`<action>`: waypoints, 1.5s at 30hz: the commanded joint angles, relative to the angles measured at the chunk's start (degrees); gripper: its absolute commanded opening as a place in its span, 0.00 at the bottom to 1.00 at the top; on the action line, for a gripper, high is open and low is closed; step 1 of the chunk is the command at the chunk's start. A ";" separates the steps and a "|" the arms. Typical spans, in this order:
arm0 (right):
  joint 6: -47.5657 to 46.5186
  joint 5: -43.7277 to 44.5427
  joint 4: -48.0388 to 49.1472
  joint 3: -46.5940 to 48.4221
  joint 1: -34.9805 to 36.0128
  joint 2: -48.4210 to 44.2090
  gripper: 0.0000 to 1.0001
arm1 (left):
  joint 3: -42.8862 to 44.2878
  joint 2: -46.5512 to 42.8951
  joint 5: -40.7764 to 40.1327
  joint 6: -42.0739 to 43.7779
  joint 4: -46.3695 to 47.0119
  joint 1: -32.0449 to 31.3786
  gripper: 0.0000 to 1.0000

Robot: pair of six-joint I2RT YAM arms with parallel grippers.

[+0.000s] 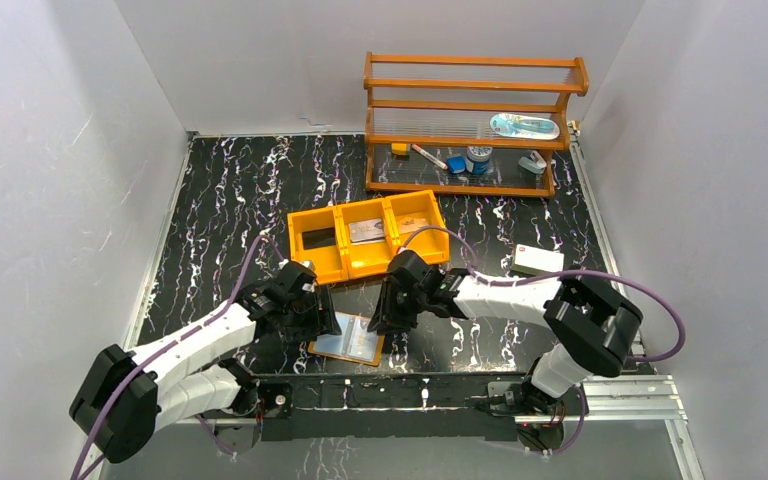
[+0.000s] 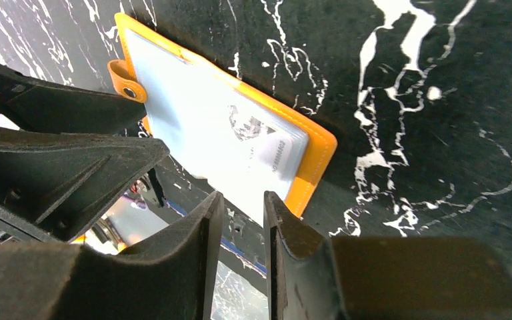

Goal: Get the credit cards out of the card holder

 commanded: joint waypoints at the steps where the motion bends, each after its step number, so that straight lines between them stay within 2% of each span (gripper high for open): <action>1: 1.19 -2.32 3.77 1.77 0.83 2.21 0.37 | -0.72 0.73 -0.97 -0.19 -2.56 -0.16 0.63; 10: 1.85 -3.09 5.75 -0.27 0.93 6.36 0.37 | -2.86 1.94 -0.10 -2.55 -1.82 -0.24 0.62; 16: 2.94 -4.42 8.72 -1.24 0.93 8.01 0.36 | -6.23 1.50 2.28 -4.93 0.74 -0.23 0.57; 21: 1.20 -0.95 5.11 0.91 0.83 8.29 0.35 | -6.69 -0.67 3.34 -5.12 1.13 -0.29 0.54; 25: 0.08 -0.26 2.03 2.23 0.83 10.48 0.33 | -3.93 -2.48 3.02 -5.07 -0.10 -0.37 0.55; 32: 0.98 -0.02 2.53 -0.15 0.84 10.62 0.32 | 5.45 -3.05 -1.08 -2.40 -5.17 -0.37 0.63; 36: 0.94 -0.35 2.94 -0.16 0.84 11.29 0.31 | 7.00 -2.29 3.34 -0.50 -3.03 -0.37 0.63; 39: 1.10 -0.17 2.94 -0.43 0.77 11.20 0.31 | 9.18 -5.59 -2.02 -1.16 -7.49 -0.36 0.64; 41: 1.06 -0.17 2.80 -0.27 0.68 11.28 0.31 | 15.14 -7.26 -12.06 -1.40 -15.74 -0.37 0.69; 42: 1.07 -0.35 2.85 -0.17 0.71 11.46 0.31 | 16.44 -7.59 -10.86 0.28 -14.73 -0.36 0.69; 43: 1.10 -0.35 2.85 -0.17 0.75 11.55 0.31 | 13.76 -6.76 -1.33 1.98 -8.40 -0.39 0.66; 45: 1.20 -0.35 2.85 -0.17 0.71 11.64 0.31 | 9.87 -4.43 5.93 1.38 -1.88 -0.37 0.62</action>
